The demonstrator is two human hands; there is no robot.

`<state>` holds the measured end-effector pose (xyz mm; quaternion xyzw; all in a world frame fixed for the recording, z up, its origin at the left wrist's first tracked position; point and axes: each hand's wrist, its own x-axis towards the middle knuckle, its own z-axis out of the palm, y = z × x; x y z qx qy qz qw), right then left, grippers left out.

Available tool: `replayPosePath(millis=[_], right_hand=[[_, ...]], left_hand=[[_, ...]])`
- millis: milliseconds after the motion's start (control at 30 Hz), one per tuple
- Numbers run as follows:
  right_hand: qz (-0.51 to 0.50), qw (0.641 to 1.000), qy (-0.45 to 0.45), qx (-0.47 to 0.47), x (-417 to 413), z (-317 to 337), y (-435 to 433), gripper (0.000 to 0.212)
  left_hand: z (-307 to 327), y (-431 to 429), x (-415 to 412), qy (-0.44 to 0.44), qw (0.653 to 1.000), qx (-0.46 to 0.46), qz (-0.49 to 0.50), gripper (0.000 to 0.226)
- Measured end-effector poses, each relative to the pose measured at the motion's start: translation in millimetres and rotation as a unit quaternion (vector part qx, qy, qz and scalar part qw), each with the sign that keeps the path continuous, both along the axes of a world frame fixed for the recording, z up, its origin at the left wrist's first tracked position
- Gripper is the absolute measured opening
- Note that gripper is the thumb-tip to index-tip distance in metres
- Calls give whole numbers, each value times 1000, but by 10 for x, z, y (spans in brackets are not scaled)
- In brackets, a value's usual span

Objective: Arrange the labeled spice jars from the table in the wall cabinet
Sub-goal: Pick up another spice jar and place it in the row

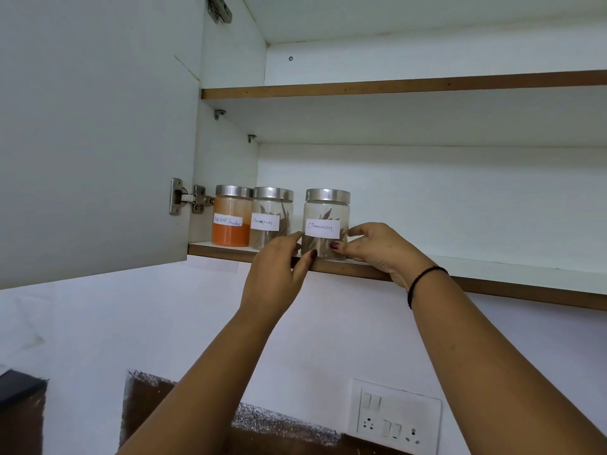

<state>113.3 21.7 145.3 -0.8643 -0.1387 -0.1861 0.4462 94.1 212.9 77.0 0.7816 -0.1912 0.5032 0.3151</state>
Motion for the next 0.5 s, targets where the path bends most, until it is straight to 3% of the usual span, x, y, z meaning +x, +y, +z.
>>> replayPosePath(millis=[200, 500], right_hand=[[-29, 1000, -12, -2, 2, -19, 34, 58], [-62, 996, -40, -48, 27, -33, 94, 58]], left_hand=[[-20, -19, 1, 4, 1000, -5, 3, 46], [-147, -79, 109, -25, 998, 17, 62, 55]])
